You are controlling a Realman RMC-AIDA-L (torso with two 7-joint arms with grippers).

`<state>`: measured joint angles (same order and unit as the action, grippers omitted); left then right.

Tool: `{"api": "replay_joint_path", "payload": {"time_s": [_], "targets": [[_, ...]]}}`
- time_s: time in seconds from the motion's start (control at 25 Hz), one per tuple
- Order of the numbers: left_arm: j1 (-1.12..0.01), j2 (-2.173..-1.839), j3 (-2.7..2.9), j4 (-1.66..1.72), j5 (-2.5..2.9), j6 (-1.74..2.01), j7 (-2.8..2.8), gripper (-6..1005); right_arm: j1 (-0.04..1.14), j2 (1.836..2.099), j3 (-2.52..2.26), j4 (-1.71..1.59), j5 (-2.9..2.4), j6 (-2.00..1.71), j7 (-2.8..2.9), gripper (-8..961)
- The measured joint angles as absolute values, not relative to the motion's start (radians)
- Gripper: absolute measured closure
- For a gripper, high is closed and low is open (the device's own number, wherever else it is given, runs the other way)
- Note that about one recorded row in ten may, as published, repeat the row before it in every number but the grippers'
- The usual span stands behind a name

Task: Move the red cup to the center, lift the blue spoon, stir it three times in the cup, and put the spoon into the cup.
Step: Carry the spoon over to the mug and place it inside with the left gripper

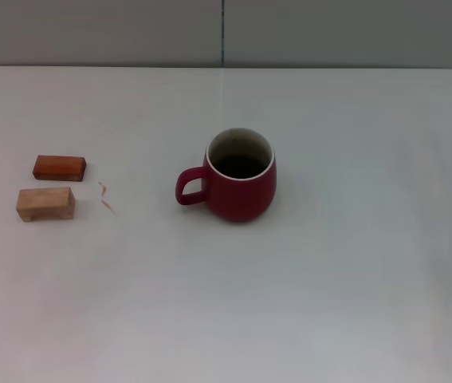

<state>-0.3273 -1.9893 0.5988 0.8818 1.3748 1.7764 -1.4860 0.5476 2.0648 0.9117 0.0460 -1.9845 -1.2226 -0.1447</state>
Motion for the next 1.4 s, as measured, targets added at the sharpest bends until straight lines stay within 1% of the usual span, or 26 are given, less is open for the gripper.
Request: {"api": "replay_joint_path", "payload": {"time_s": [0.28,0.4,0.56,0.64,0.84,0.88,1.08,1.4], "targets": [[-0.333,-1.994,0.651,1.074,1.441,1.785,-1.546,831,0.549,2.065,0.914,0.046,-1.984,-1.223,-0.145,224],[-0.36,-2.007,0.655,1.206,1.529,1.791,-1.601,831,0.549,2.066,0.914,0.046,-1.983,-1.223,-0.145,223],[-0.383,-2.018,0.656,1.274,1.587,1.793,-1.628,831,0.546,2.068,0.914,0.046,-1.983,-1.223,-0.145,223],[-0.42,-2.035,0.679,1.36,1.697,1.791,-1.656,831,0.544,2.07,0.912,0.046,-1.982,-1.223,-0.145,223],[-0.455,-2.05,0.7,1.419,1.792,1.788,-1.677,831,0.543,2.071,0.91,0.046,-1.982,-1.223,-0.145,223],[-0.478,-2.056,0.714,1.448,1.845,1.787,-1.686,831,0.543,2.071,0.91,0.046,-1.982,-1.223,-0.145,223],[-0.513,-2.058,0.758,1.491,1.921,1.77,-1.71,831,0.543,2.072,0.91,0.046,-1.982,-1.223,-0.145,223],[-0.526,-2.06,0.891,1.588,2.028,1.726,-1.755,830,0.542,2.073,0.91,0.046,-1.98,-1.222,-0.145,223]]}}
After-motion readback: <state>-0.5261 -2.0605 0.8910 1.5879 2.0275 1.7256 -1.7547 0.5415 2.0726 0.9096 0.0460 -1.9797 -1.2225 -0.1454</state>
